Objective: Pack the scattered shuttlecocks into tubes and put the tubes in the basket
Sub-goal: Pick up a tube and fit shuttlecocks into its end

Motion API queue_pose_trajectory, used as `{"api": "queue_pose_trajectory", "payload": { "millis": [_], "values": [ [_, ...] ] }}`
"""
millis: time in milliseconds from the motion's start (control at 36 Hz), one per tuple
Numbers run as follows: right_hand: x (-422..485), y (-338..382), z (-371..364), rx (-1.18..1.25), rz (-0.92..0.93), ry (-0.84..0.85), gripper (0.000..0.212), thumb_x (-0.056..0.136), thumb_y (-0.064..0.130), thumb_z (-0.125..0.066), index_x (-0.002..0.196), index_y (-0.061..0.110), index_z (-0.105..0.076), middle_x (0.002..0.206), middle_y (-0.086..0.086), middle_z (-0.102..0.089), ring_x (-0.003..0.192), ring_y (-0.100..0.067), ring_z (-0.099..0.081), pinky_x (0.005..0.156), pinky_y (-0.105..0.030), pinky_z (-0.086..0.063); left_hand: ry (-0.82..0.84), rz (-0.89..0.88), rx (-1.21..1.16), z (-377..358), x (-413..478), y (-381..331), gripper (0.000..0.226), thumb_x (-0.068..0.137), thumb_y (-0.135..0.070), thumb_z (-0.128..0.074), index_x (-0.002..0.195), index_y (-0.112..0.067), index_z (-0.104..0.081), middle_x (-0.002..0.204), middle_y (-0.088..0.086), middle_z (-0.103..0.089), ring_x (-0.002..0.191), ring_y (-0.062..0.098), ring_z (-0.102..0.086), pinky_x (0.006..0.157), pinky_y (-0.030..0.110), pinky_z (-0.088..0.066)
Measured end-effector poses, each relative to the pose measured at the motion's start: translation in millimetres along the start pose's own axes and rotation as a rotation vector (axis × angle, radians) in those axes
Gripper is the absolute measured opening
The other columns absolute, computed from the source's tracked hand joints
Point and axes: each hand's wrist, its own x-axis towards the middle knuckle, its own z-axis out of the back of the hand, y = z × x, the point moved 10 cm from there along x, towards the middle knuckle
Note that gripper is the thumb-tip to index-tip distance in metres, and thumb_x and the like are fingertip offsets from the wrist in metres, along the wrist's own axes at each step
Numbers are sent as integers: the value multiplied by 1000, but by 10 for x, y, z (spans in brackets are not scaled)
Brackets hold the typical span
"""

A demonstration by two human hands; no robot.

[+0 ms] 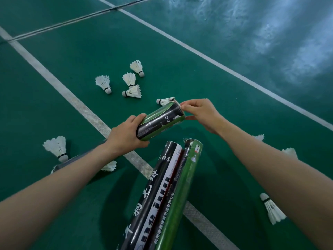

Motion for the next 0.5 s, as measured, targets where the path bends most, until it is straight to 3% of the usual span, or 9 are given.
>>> {"api": "queue_pose_trajectory", "payload": {
  "millis": [111, 167, 222, 278, 361, 417, 444, 500],
  "values": [
    [46, -273, 476, 200, -74, -252, 14, 93, 8, -54, 86, 3, -65, 104, -12, -62, 96, -20, -60, 69, -33, -60, 37, 2, 51, -85, 31, 4, 85, 70, -46, -75, 140, -32, -29, 114, -6, -49, 97, 19, -56, 76, 38, -52],
    [29, -475, 701, -30, -124, -286, 21, 96, 13, -50, 92, -4, -61, 105, -14, -57, 93, -22, -56, 72, -39, -60, 42, -1, 95, -126, 62, 3, 85, 70, -46, -75, 140, -31, -30, 115, -4, -50, 97, 19, -56, 73, 36, -52],
    [-34, -668, 847, -421, -131, -278, 29, 98, 16, -43, 85, -6, -55, 96, -18, -54, 78, -21, -49, 67, -43, -51, 61, -12, 129, -200, 111, -65, 86, 70, -47, -75, 141, -31, -29, 115, -2, -50, 96, 20, -56, 71, 35, -51],
    [-145, -866, 874, -728, -110, -237, 29, 99, 19, -40, 75, 3, -47, 91, -12, -47, 71, -20, -44, 63, -34, -39, 99, -27, 186, -318, 177, -193, 89, 71, -48, -73, 144, -30, -25, 116, 0, -49, 99, 21, -55, 73, 35, -51],
    [-339, -1305, 754, -1036, -115, -10, 30, 100, 29, -42, 91, 5, -57, 101, -6, -52, 88, -23, -53, 81, -39, -46, 148, -75, 261, -545, 273, -449, 92, 74, -50, -70, 147, -27, -20, 119, 2, -48, 103, 23, -55, 77, 36, -51],
    [-481, -1592, 704, -1096, -155, 139, 37, 99, 37, -44, 94, 6, -65, 97, -7, -60, 89, -24, -58, 79, -40, -50, 149, -107, 271, -678, 326, -607, 92, 75, -50, -70, 148, -27, -18, 120, 3, -48, 103, 22, -54, 78, 35, -50],
    [-519, -1654, 745, -1047, -166, 134, 41, 98, 39, -45, 88, 6, -66, 90, -9, -62, 84, -26, -59, 74, -39, -49, 148, -125, 276, -718, 355, -680, 92, 75, -50, -70, 148, -28, -17, 120, 2, -48, 102, 22, -54, 78, 34, -50],
    [-486, -1586, 1017, -982, -138, -35, 36, 97, 35, -49, 86, 5, -65, 88, -11, -63, 86, -29, -59, 72, -37, -45, 155, -155, 297, -811, 425, -764, 93, 75, -51, -70, 148, -28, -17, 121, 2, -47, 102, 21, -54, 77, 33, -50]
  ]
}}
